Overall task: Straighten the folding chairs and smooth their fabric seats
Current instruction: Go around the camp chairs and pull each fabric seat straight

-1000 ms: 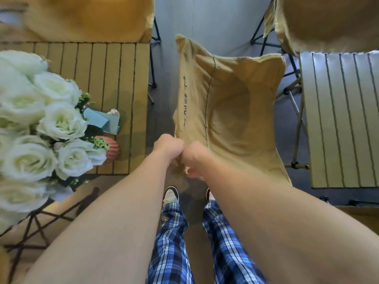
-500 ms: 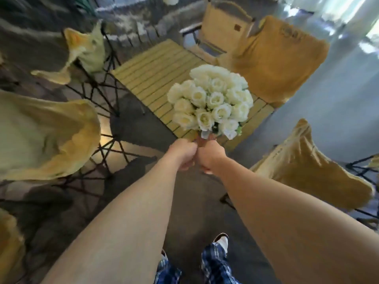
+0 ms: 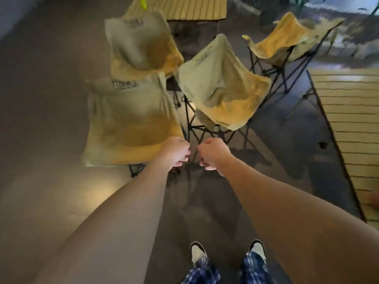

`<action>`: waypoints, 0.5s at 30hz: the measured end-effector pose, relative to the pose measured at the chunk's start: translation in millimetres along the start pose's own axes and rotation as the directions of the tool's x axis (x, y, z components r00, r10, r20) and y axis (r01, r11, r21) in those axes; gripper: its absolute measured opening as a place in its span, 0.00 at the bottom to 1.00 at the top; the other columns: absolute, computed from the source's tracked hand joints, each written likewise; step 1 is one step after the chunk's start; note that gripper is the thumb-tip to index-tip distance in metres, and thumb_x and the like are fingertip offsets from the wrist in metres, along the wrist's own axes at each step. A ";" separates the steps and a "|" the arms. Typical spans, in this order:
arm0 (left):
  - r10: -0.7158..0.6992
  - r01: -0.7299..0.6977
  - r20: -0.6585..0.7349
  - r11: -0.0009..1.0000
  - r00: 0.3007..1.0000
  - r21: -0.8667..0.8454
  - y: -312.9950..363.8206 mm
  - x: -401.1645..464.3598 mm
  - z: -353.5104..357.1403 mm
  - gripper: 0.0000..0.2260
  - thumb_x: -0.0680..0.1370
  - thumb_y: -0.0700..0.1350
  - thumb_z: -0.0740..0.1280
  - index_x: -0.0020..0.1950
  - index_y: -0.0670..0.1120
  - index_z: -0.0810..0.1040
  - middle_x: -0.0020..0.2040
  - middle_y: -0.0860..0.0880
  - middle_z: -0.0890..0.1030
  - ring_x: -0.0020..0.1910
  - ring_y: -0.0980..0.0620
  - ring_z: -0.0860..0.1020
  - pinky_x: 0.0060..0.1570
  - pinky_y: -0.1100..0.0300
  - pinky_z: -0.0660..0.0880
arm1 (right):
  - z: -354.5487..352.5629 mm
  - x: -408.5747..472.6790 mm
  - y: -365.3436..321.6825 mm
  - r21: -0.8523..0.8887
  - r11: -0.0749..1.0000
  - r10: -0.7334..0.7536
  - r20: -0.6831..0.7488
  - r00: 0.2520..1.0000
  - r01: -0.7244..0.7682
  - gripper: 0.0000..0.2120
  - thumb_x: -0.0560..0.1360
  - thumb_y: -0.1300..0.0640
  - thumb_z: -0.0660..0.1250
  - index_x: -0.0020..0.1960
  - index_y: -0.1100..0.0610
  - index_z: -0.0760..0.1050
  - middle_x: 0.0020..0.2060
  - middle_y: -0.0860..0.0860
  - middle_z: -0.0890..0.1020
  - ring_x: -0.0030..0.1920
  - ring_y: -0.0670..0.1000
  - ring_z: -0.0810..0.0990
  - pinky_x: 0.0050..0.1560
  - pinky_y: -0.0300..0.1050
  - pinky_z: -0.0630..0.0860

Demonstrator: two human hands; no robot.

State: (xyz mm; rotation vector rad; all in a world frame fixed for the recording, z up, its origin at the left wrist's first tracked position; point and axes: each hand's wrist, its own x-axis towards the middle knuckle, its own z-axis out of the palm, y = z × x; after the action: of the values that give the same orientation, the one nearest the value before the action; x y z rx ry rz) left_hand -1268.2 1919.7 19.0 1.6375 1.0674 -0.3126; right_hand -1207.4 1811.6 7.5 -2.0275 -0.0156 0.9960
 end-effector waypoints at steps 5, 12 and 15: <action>-0.034 0.019 -0.167 0.996 0.985 -0.090 -58.0 43.3 -139.7 0.08 0.80 0.45 0.60 0.45 0.49 0.77 0.40 0.49 0.80 0.34 0.50 0.79 0.35 0.59 0.73 | 126.0 31.3 -73.0 -0.148 0.989 0.010 0.087 0.996 0.003 0.06 0.76 0.59 0.60 0.41 0.58 0.71 0.39 0.57 0.79 0.33 0.56 0.80 0.32 0.44 0.79; -0.041 0.037 -0.178 0.999 0.983 -0.025 -89.7 145.6 -275.1 0.08 0.81 0.46 0.61 0.44 0.50 0.76 0.43 0.48 0.81 0.37 0.50 0.79 0.37 0.58 0.71 | 282.3 136.6 -137.2 -0.299 0.953 0.043 0.277 0.960 0.044 0.09 0.79 0.63 0.58 0.48 0.63 0.76 0.42 0.60 0.82 0.37 0.58 0.82 0.32 0.44 0.77; -0.027 0.037 -0.203 0.998 0.979 0.044 -87.1 199.1 -329.0 0.07 0.80 0.43 0.61 0.44 0.49 0.77 0.42 0.46 0.81 0.39 0.49 0.79 0.34 0.59 0.71 | 335.1 186.0 -172.4 -0.252 0.967 0.101 0.299 0.949 -0.023 0.08 0.78 0.63 0.59 0.46 0.64 0.76 0.34 0.58 0.78 0.33 0.57 0.79 0.25 0.40 0.71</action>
State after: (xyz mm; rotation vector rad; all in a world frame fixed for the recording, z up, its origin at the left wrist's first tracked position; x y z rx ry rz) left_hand -1326.6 2303.0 -52.4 1.7234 1.2482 -0.1960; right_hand -1242.2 2216.9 -97.9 -2.0804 -0.2555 1.4042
